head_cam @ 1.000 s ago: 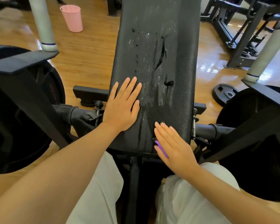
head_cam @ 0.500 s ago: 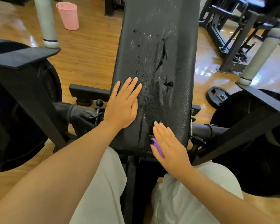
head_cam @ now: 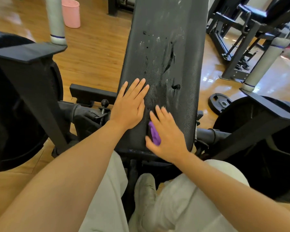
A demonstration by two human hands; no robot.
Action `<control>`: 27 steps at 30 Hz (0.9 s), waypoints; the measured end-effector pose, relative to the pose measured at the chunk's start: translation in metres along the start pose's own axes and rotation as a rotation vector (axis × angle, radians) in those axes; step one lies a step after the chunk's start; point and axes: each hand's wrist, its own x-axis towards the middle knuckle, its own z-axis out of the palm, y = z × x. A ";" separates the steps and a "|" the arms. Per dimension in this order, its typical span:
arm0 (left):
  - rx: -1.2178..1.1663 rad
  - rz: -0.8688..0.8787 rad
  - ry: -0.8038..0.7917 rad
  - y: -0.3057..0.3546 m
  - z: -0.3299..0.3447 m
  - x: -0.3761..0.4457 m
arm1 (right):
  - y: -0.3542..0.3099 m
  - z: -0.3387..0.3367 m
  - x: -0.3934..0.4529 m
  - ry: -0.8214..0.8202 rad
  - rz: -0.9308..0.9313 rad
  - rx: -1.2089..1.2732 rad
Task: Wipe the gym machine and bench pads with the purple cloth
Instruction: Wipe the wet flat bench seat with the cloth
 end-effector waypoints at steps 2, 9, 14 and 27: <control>0.001 -0.002 -0.002 0.000 -0.001 0.000 | -0.001 0.004 -0.011 0.018 -0.037 -0.068; 0.035 -0.007 -0.088 -0.003 -0.005 0.001 | -0.004 0.019 0.006 0.146 -0.037 -0.168; 0.055 0.069 -0.310 -0.016 -0.028 0.008 | -0.009 0.017 0.057 0.176 0.129 -0.197; 0.155 0.102 -0.468 -0.052 -0.055 0.023 | -0.009 0.028 0.005 0.221 -0.515 -0.178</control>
